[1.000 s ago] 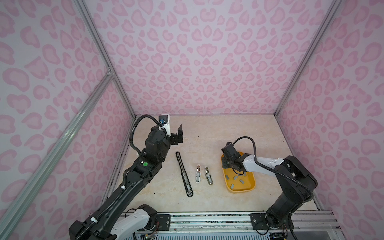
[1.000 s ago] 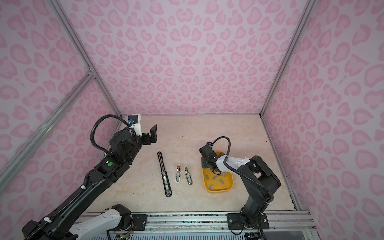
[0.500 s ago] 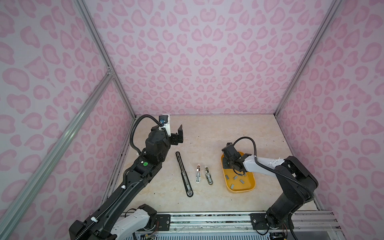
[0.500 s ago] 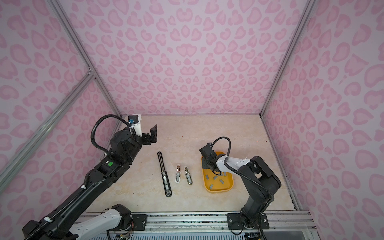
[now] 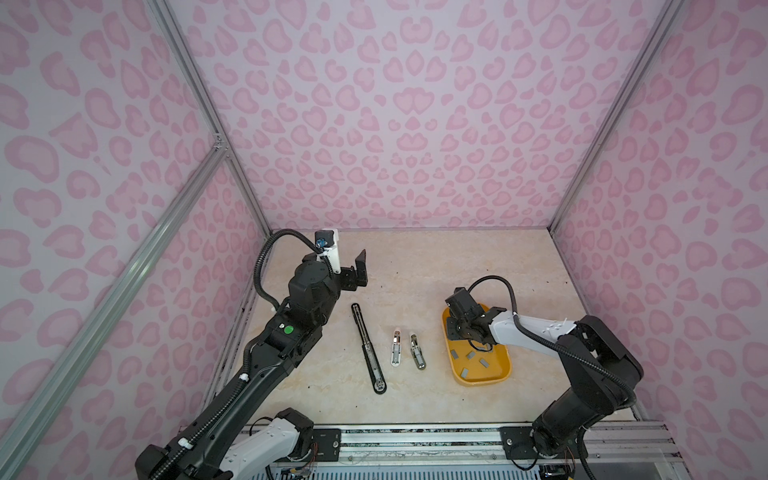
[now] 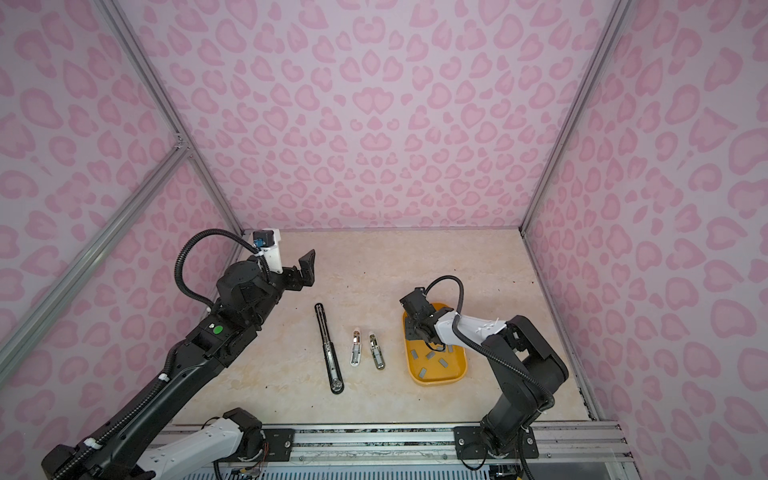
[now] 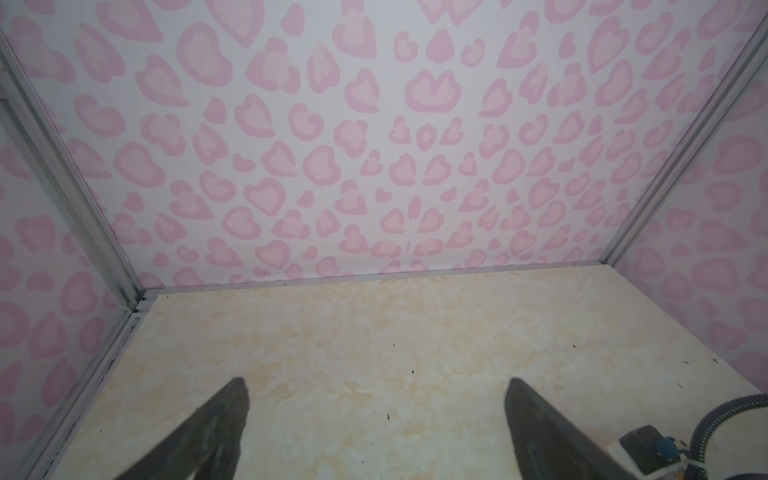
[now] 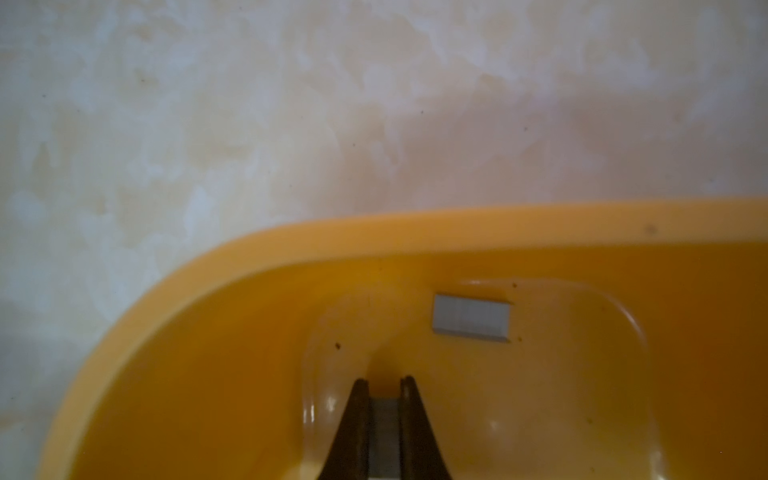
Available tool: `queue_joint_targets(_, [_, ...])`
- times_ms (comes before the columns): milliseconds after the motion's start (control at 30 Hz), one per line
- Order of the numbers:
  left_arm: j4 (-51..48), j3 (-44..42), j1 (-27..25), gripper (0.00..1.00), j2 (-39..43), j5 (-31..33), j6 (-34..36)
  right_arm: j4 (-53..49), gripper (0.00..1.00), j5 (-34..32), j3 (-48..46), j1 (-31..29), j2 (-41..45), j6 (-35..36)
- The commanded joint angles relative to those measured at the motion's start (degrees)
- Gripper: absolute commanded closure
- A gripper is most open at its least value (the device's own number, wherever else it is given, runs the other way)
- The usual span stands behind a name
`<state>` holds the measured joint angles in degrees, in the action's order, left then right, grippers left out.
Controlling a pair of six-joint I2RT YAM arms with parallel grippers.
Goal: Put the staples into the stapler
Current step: 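Lift the strip and carry it toward the pink-topped stapler with the right gripper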
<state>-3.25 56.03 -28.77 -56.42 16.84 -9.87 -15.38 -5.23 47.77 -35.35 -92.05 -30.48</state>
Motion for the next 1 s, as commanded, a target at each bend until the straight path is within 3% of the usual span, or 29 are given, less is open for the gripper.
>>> queue_joint_targets(0, [-2.05, -1.12, 0.04, 0.03, 2.54, -1.08, -7.79, -3.33, 0.94, -1.31, -0.13, -0.22, 4.1, 0.13])
queue_joint_targets(200, [-5.84, -5.19, 0.03, 0.03, 8.24, -2.32, -21.49, -7.04, 0.94, -5.54, 0.73, -3.96, 14.38, -0.66])
queue_joint_targets(333, [-13.57, -5.82, 0.05, 0.03, 11.3, 3.37, -33.09, -9.41, 0.92, -11.79, 2.07, -11.44, 18.88, -3.55])
queue_joint_targets(500, [-15.09, -9.28, 0.04, 0.03, 15.6, 7.75, -41.23, -5.41, 0.91, -13.4, 0.35, -19.14, 21.57, -9.13])
queue_joint_targets(733, [-14.49, -11.88, 0.04, 0.03, 20.74, 11.81, -41.77, -0.18, 0.94, -22.05, 0.31, -30.98, 17.1, -17.61])
queue_joint_targets(967, [-15.66, -10.96, 0.03, 0.03, 20.65, 14.01, -39.13, -0.09, 1.0, -23.23, 6.25, -34.51, 6.24, -23.75])
